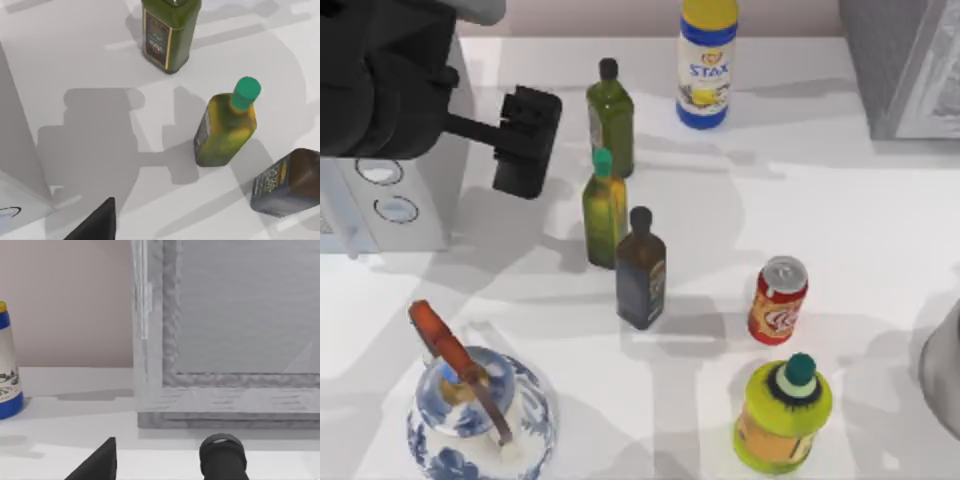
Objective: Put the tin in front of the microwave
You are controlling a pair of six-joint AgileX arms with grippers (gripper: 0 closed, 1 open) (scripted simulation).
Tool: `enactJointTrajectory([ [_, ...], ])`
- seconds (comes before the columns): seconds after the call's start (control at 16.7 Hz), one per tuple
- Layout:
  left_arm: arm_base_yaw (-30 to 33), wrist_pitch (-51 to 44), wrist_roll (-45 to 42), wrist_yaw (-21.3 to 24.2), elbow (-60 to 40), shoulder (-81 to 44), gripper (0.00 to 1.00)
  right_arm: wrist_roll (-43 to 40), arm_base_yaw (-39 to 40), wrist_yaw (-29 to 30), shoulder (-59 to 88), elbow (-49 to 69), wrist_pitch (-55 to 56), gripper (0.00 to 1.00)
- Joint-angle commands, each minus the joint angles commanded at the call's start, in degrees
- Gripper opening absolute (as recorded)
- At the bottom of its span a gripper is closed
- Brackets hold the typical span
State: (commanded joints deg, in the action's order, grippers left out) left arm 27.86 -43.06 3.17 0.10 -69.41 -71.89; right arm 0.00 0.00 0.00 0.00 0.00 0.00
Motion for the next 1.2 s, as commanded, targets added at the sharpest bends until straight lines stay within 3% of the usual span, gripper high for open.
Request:
enactJointTrajectory([
  [0.36, 11.7, -20.4, 1.7, 0.9, -35.7, -40.0, 1.0, 0.0, 0.0, 0.0, 0.0, 0.0, 0.0, 1.0],
  [0.66, 20.6, -32.7, 2.6, 0.5, -57.7, -59.3, 1.0, 0.0, 0.0, 0.0, 0.0, 0.0, 0.0, 1.0],
  [0.9, 24.7, -37.6, 2.9, -0.3, -66.7, -67.1, 1.0, 0.0, 0.0, 0.0, 0.0, 0.0, 0.0, 1.0],
  [1.2, 25.2, -38.2, 2.9, -0.5, -67.7, -68.1, 1.0, 0.0, 0.0, 0.0, 0.0, 0.0, 0.0, 1.0],
])
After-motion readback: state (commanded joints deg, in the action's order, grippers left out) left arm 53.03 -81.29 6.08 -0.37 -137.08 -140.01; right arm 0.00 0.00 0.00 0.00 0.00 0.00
